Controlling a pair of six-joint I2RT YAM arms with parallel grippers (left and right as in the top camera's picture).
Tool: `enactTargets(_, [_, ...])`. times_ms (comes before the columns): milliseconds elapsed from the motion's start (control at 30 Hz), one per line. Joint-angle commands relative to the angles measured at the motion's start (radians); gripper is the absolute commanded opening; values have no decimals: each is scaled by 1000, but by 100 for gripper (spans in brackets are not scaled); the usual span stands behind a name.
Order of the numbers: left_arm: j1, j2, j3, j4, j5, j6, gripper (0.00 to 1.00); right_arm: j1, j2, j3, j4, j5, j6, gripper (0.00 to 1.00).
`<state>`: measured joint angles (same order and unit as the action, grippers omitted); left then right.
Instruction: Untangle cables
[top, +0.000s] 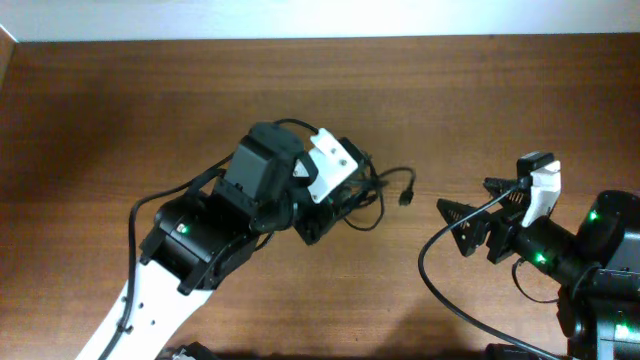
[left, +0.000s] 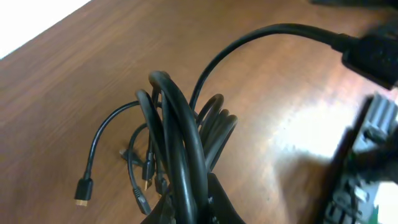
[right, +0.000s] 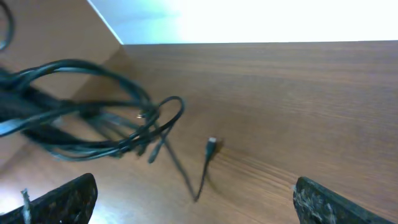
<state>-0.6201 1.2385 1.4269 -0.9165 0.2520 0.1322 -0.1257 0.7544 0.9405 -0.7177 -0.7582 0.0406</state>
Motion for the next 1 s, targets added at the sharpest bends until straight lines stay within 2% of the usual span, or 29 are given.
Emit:
enactTargets(0, [30,-2,21,31,-58,-174,0,-6,-3,8,0,-92,78,100])
enactTargets(67, [32,0,21,49,-55,-231,0,-6,-3,8,0,-188,77,99])
enactTargets(300, [29,36,21,110,138,-229,0,-6,-2,8,16,-438,92,99])
enactTargets(400, [6,77,20,127,179,-213,0,-6,-2,8,18,-434,106,99])
enactTargets(467, [-13,106,21,156,306,-137,0,-6,-2,8,24,-431,35,99])
enactTargets(567, [-21,126,21,160,336,-132,0,-6,-2,8,24,-431,-31,99])
enactTargets(667, [-21,128,21,167,428,-127,0,-6,-2,8,23,-426,-115,99])
enactTargets(767, [-21,129,21,169,539,-65,0,-6,-2,8,22,-346,-120,99])
enactTargets(967, [-21,129,21,199,677,-50,0,-6,-2,8,15,-325,-195,99])
